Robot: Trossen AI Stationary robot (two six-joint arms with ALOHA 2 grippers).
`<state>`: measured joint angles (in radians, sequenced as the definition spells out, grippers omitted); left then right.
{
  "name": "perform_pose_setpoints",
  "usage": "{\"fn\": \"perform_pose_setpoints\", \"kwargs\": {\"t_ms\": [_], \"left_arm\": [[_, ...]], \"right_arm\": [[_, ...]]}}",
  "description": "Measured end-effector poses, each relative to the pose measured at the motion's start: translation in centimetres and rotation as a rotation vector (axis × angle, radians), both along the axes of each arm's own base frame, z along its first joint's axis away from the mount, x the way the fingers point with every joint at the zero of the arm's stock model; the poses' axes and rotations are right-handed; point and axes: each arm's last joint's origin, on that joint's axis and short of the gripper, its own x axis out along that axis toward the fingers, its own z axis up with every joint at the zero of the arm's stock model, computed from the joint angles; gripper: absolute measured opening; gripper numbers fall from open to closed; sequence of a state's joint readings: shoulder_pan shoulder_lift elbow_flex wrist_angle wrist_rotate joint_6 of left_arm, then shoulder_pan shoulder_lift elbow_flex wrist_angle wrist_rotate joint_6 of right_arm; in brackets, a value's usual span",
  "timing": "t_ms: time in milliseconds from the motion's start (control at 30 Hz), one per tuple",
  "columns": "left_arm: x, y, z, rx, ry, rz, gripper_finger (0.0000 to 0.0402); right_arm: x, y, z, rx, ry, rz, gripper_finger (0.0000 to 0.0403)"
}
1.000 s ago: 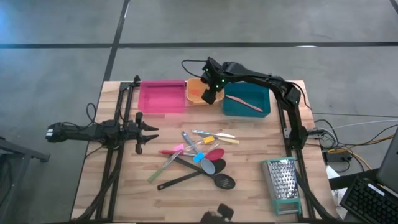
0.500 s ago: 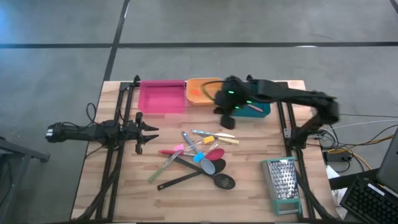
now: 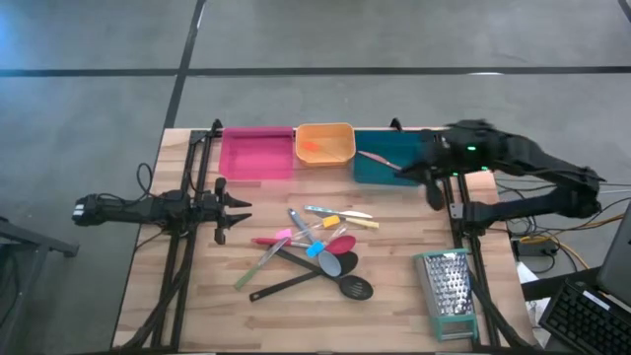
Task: Pick & Place Kitchen Items
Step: Put the green knife into the blue bin
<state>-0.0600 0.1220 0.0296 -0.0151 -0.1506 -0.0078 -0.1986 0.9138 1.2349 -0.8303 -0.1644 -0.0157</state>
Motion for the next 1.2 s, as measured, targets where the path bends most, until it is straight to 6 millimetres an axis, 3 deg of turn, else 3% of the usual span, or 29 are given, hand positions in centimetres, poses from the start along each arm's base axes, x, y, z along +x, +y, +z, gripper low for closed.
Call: {"fn": "perform_pose_setpoints", "kwargs": {"t_ms": [233, 400, 733, 967, 1200], "left_arm": [[0.0, 0.0, 0.0, 0.0, 0.0, 0.001, 0.0135], [0.0, 0.0, 0.0, 0.0, 0.0, 0.0, 0.0135], [0.0, 0.0, 0.0, 0.003, 0.0, 0.0, 0.0135], [0.0, 0.0, 0.0, 0.31, 0.02, -0.028, 0.0135], [0.0, 0.0, 0.1, 0.319, 0.019, -0.029, 0.0135]], "right_arm": [[-4.4, 0.9, 1.0, -0.038, -0.126, 0.002, 0.0009], [-5.5, 1.1, 0.5, -0.036, -0.145, -0.004, 0.0008], [-4.8, 0.9, -2.8, 0.007, -0.046, -0.016, 0.0008], [-3.9, 0.8, -5.3, 0.075, 0.041, -0.047, 0.0008], [-3.4, 0.7, -7.1, 0.053, 0.104, -0.029, 0.0008]]}}
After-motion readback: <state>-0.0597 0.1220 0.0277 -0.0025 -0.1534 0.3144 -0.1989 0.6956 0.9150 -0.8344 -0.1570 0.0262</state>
